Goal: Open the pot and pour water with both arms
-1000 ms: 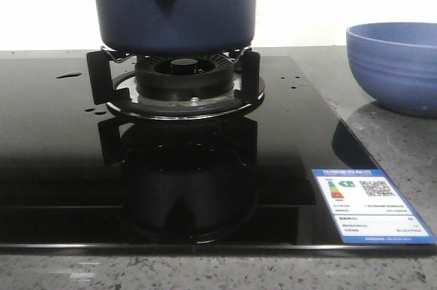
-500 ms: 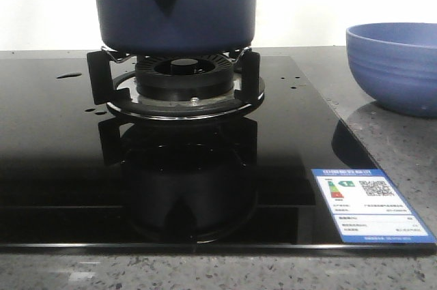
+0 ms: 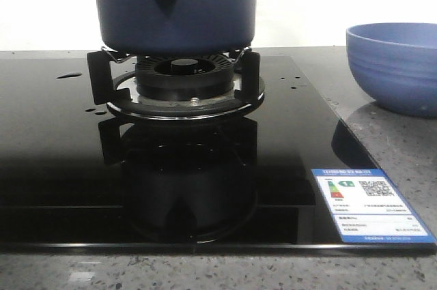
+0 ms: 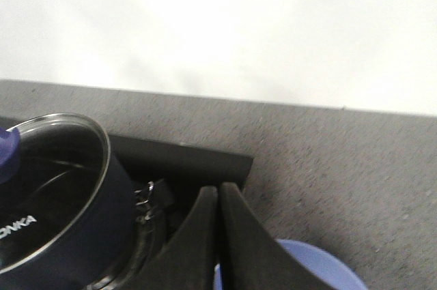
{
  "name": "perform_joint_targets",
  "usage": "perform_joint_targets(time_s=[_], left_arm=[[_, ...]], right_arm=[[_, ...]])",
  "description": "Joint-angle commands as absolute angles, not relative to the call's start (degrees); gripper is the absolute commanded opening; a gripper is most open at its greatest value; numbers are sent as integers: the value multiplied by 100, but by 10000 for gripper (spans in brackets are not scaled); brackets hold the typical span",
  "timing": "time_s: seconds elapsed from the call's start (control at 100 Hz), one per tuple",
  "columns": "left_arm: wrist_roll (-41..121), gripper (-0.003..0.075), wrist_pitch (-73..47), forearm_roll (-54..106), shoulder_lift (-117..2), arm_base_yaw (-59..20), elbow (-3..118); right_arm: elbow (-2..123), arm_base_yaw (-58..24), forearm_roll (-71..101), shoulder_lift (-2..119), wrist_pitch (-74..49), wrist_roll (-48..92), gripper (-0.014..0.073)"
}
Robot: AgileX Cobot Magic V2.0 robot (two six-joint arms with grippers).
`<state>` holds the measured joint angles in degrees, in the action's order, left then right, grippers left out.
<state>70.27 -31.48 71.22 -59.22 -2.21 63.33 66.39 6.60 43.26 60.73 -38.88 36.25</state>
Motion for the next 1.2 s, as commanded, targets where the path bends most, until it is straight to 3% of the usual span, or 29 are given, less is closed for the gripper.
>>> perform_joint_targets(time_s=[0.0,0.21,0.47,1.19], left_arm=[[6961,-20,-2176,7245,-5289,-198,5910],[7614,-19,-1755,7300,-4012,-198,4075],[7635,-19,-1320,7876,-2551,-198,2384],[7635,-19,-1307,8372,-2054,-198,2102]], right_arm=[[6079,670,4935,5493,-2954,4430,-52],[3982,670,5667,4202,-1958,5694,-52],[2196,670,5870,2817,-1346,5914,-52],[2024,670,5981,2521,-1118,5914,-56]])
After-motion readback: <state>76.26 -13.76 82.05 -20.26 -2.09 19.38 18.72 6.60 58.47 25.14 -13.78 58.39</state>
